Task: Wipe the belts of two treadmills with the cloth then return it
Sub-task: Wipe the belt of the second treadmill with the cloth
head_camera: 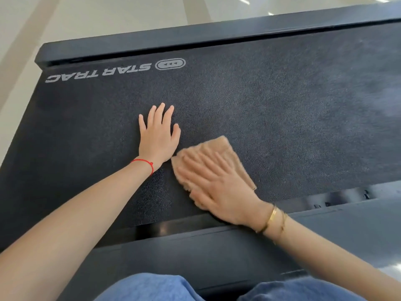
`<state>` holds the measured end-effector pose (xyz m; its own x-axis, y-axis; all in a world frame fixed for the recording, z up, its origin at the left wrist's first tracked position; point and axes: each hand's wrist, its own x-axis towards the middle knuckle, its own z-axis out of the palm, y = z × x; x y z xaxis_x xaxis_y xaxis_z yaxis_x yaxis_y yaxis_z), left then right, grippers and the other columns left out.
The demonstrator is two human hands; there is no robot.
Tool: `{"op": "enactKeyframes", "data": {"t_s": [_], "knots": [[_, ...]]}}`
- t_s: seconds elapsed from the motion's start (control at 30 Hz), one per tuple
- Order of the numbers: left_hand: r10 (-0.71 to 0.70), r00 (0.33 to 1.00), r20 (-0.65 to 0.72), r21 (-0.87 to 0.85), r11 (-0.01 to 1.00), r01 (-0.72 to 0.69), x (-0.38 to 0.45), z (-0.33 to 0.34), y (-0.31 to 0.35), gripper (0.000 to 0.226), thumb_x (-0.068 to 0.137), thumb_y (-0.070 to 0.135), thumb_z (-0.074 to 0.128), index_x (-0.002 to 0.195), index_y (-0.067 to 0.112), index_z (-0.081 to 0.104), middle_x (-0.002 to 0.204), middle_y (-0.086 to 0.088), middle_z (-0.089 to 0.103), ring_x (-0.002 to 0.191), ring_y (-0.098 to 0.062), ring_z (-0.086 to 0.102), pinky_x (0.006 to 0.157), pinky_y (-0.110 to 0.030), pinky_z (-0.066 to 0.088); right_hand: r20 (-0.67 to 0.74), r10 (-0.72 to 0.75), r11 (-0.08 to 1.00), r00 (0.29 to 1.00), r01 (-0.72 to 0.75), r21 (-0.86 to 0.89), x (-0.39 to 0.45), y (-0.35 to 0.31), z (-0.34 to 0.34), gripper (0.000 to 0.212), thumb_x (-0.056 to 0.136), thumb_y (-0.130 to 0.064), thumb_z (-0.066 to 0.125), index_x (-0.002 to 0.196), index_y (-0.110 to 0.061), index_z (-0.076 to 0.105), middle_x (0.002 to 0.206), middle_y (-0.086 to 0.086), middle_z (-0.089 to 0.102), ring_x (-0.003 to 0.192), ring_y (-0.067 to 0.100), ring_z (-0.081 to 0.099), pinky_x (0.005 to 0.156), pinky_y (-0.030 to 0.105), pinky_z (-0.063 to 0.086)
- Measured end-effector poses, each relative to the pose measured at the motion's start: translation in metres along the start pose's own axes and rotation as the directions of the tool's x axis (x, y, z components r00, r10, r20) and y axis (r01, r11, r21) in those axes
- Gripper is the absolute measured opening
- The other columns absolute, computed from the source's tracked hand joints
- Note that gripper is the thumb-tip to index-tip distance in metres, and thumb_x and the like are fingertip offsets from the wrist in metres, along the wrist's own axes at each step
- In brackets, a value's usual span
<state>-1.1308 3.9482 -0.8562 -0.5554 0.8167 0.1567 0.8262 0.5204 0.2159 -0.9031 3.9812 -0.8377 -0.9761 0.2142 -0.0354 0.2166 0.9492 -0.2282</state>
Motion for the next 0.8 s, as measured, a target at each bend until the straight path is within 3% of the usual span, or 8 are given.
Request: {"op": "enactKeyframes", "data": {"t_s": [0.13,0.23,0.33,0.4,0.5,0.67,0.8], "knots": [[0.013,1.0,0.006,0.006,1.0,-0.013,-0.001,0.001,-0.003,0.054,0.102,0.034,0.034,0.154,0.018,0.027,0.162,-0.008,0.022,0.15,-0.027,0.014,0.12,-0.058,0.007,0.038,-0.037,0.999,0.999,0.036,0.029,-0.004,0.017,-0.002,0.058,0.103,-0.052,0.031,0.157,-0.038,0.014,0.165,-0.015,0.004,0.153,0.014,-0.006,0.124,0.042,-0.004],[0.008,1.0,0.012,0.019,1.0,-0.009,0.0,0.001,-0.004,0.055,0.102,0.036,0.032,0.154,0.018,0.026,0.162,-0.008,0.021,0.15,-0.027,0.014,0.121,-0.057,0.008,0.0,0.167,0.986,0.986,-0.167,-0.014,0.009,0.061,-0.013,0.06,0.101,-0.054,0.032,0.156,-0.039,0.014,0.165,-0.014,0.004,0.153,0.017,-0.007,0.123,0.044,-0.006],[-0.004,1.0,0.023,0.034,0.999,0.004,0.001,0.002,-0.004,0.056,0.102,0.038,0.029,0.155,0.019,0.025,0.162,-0.007,0.021,0.151,-0.026,0.014,0.121,-0.057,0.008,-0.046,0.403,0.915,0.914,-0.403,0.021,0.033,0.107,-0.028,0.059,0.103,-0.052,0.027,0.157,-0.038,0.011,0.166,-0.01,-0.001,0.153,0.017,-0.009,0.123,0.044,-0.007],[-0.002,1.0,0.025,0.035,0.999,0.001,0.001,0.002,-0.003,0.056,0.102,0.038,0.028,0.155,0.019,0.025,0.162,-0.007,0.021,0.151,-0.026,0.014,0.121,-0.057,0.008,-0.064,0.46,0.888,0.886,-0.459,0.022,0.044,0.117,-0.03,0.056,0.105,-0.047,0.024,0.157,-0.037,0.008,0.166,-0.01,-0.004,0.153,0.018,-0.012,0.123,0.043,-0.007],[-0.009,0.999,0.031,0.024,1.0,0.009,0.0,0.001,-0.003,0.056,0.102,0.038,0.03,0.155,0.019,0.024,0.163,-0.007,0.02,0.151,-0.026,0.013,0.121,-0.057,0.007,-0.062,0.408,0.913,0.911,-0.408,0.015,0.042,0.1,-0.024,0.055,0.106,-0.045,0.022,0.157,-0.037,0.005,0.166,-0.01,-0.007,0.152,0.017,-0.015,0.123,0.04,-0.012],[-0.039,0.998,0.053,-0.007,0.999,0.039,0.0,-0.001,0.012,0.057,0.102,0.03,0.033,0.156,0.015,0.019,0.163,-0.011,0.017,0.151,-0.031,0.009,0.12,-0.06,0.006,-0.035,0.196,0.98,0.98,-0.197,-0.028,-0.001,0.038,-0.012,0.055,0.106,-0.046,0.025,0.158,-0.035,0.009,0.165,-0.01,-0.005,0.151,0.013,-0.016,0.122,0.037,-0.014],[0.085,0.996,0.028,-0.051,0.995,-0.083,-0.002,-0.003,0.048,0.059,0.102,0.029,0.034,0.156,0.013,0.017,0.163,-0.011,0.018,0.151,-0.031,0.008,0.121,-0.058,0.004,0.03,0.148,0.989,0.989,-0.148,-0.003,-0.037,0.022,-0.008,0.057,0.106,-0.05,0.025,0.158,-0.035,0.005,0.166,-0.011,-0.006,0.152,0.013,-0.014,0.123,0.042,-0.009]]}}
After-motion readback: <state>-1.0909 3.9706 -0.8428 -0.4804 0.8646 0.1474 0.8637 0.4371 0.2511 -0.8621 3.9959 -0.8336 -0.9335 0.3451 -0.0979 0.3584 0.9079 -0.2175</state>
